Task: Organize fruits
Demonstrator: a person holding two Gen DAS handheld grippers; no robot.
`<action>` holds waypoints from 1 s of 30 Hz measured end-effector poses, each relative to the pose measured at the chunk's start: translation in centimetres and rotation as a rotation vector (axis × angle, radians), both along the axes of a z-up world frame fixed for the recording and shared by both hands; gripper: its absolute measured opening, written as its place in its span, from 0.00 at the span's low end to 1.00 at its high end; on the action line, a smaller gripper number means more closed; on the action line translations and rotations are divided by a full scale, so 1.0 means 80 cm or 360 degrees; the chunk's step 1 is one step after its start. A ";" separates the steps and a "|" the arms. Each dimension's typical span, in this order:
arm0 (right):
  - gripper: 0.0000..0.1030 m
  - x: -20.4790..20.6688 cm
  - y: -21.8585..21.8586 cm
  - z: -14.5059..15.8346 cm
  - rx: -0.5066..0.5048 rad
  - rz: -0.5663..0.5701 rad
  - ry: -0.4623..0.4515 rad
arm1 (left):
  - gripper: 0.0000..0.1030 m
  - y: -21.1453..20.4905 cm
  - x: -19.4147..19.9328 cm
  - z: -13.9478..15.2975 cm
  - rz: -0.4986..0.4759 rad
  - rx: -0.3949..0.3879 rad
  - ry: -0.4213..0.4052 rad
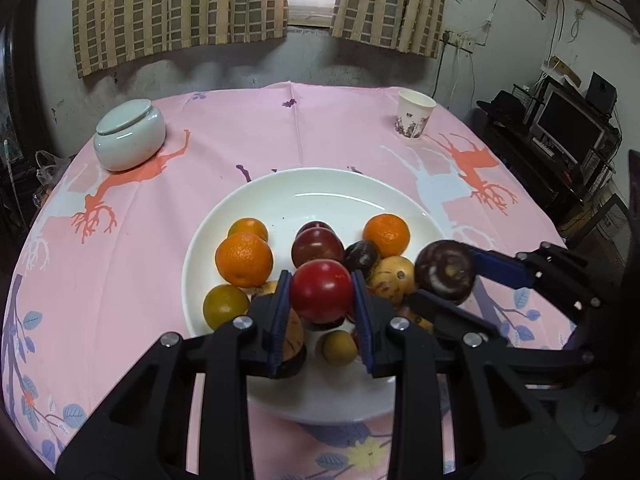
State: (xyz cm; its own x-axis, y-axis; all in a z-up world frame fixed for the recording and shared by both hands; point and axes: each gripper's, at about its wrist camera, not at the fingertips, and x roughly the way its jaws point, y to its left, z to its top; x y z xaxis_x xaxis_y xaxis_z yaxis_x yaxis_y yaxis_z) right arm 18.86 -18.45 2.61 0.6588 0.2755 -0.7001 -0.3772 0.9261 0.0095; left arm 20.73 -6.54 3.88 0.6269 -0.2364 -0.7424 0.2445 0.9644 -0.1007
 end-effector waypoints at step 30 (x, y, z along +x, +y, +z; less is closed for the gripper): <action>0.61 -0.112 -0.023 0.000 0.0054 -0.0180 -0.0017 | 0.86 0.019 -0.092 -0.007 0.0110 0.0088 -0.0035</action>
State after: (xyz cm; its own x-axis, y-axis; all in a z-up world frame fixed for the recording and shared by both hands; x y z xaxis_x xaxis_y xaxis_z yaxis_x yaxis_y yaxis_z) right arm 9.89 -20.32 2.62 0.6945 0.2221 -0.6844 -0.2704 0.9620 0.0378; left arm 13.40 -5.05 3.33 0.6565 -0.1511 -0.7391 0.1787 0.9830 -0.0423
